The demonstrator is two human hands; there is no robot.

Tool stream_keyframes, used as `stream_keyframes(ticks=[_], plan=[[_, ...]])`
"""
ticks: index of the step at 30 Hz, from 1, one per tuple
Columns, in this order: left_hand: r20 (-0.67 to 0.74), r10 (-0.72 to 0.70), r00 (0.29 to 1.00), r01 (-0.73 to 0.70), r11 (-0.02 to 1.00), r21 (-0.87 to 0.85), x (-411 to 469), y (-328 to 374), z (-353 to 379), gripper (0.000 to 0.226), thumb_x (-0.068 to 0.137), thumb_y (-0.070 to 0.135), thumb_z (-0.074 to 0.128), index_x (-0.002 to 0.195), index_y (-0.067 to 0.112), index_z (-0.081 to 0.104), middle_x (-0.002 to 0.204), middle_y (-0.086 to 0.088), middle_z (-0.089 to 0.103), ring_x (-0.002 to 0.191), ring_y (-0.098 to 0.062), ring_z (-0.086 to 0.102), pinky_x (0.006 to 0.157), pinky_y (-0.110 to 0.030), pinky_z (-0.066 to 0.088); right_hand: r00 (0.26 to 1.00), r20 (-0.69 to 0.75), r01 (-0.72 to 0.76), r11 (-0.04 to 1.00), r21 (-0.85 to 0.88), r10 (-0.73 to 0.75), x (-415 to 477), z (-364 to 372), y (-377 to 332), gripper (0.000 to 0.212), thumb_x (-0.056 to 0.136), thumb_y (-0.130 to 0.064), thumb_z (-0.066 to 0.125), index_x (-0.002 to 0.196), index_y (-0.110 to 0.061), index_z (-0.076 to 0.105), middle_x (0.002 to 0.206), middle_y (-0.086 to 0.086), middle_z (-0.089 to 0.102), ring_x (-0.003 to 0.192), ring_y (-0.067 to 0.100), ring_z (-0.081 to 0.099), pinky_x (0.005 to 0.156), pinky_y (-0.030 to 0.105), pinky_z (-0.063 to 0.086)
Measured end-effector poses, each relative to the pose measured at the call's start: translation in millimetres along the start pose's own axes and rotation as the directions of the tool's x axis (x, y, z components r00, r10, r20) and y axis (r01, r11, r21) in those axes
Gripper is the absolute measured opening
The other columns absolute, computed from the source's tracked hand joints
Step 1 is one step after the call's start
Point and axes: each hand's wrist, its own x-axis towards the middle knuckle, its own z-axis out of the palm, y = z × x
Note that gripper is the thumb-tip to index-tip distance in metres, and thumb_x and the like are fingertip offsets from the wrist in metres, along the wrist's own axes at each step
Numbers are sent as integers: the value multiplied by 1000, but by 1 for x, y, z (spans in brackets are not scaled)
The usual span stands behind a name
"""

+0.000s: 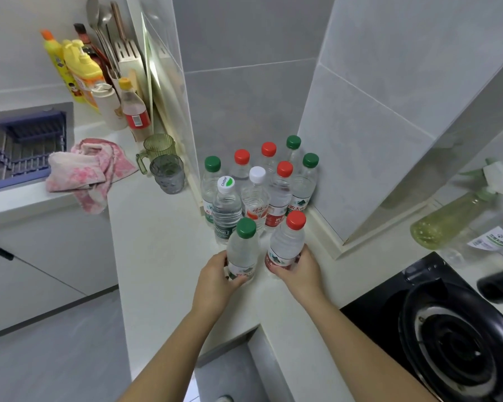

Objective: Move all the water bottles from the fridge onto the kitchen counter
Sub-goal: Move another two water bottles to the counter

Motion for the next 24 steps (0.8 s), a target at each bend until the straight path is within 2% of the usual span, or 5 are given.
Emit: stream_keyframes(ticks=[5,11,16,20,24], plan=[[-1,43,999,-43,998,37,23,22,24,43,72,32,83,109,22,62,100,11,65,90,-10,61,75,-29,52,996,-76,39,999,-27,-41,23,-11,3,68,55,-54,84,108,-21,58,106,0,65,95,16,67,80,41,58],[-3,74,997,-73,993,96,44,38,48,44,73,33,82,109,18,61,101,4,66,82,-11,57,67,-24,41,988,-136,64,998,-25,-67,45,-26,8,57,61,-39,88,107,-21,60,102,-2,68,92,14,68,79,41,58],[3,95,995,-94,988,119,55,48,60,45,72,33,82,109,17,61,102,2,68,86,-15,61,66,-24,41,983,-154,91,995,-50,-98,55,-33,7,56,65,-29,90,111,-18,60,106,-2,67,97,15,65,81,34,54],[66,74,995,-87,973,214,64,52,66,52,78,36,78,119,13,56,113,-5,62,100,-24,60,74,-28,44,970,-186,124,975,-185,-158,57,-37,12,59,69,-31,87,113,-7,57,115,10,57,109,28,57,89,41,50],[161,-42,986,-26,917,397,69,50,66,51,86,38,70,122,8,53,120,-11,57,107,-28,57,86,-36,48,976,-173,77,952,-297,-133,54,-38,20,49,75,-30,83,108,-7,56,100,12,64,96,31,61,76,41,52]])
